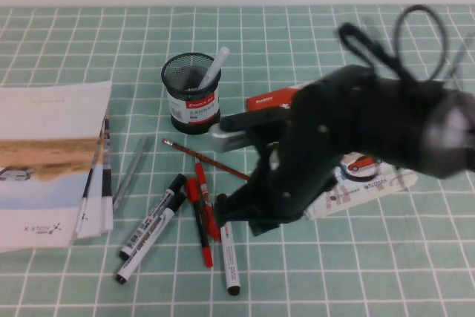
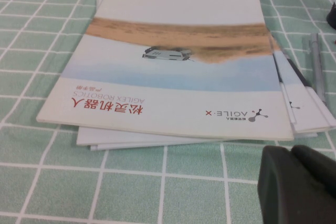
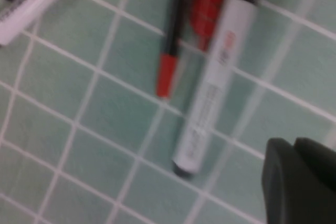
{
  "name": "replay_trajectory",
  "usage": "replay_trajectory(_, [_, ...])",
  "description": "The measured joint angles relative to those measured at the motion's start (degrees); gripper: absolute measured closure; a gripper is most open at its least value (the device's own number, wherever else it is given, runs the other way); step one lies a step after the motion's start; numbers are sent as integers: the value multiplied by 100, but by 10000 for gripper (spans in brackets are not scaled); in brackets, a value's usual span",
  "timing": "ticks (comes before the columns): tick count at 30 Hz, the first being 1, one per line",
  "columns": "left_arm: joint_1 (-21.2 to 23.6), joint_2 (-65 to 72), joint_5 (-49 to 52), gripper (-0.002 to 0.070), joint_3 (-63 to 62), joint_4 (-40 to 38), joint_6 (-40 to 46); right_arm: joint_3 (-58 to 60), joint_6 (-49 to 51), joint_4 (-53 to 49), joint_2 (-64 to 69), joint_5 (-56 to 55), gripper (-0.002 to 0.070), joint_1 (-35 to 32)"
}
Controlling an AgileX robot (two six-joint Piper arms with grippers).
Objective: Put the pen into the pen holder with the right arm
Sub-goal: Pick up the pen on the table
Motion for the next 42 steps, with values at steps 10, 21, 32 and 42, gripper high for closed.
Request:
replay_trajectory(10, [0, 0, 0, 679, 0, 0, 0, -1341, 497, -169, 1304, 559, 426, 230])
replay_trajectory(21, [0, 0, 0, 679, 0, 0, 0, -1605, 753, -465, 1799, 648, 400, 278])
replay_trajectory(32, [0, 0, 0, 679, 0, 0, 0, -1642, 754, -553, 1943, 599, 435, 278])
replay_trajectory(42, [0, 0, 0, 679, 0, 0, 0, -1630, 754, -780, 1916, 821, 554, 278])
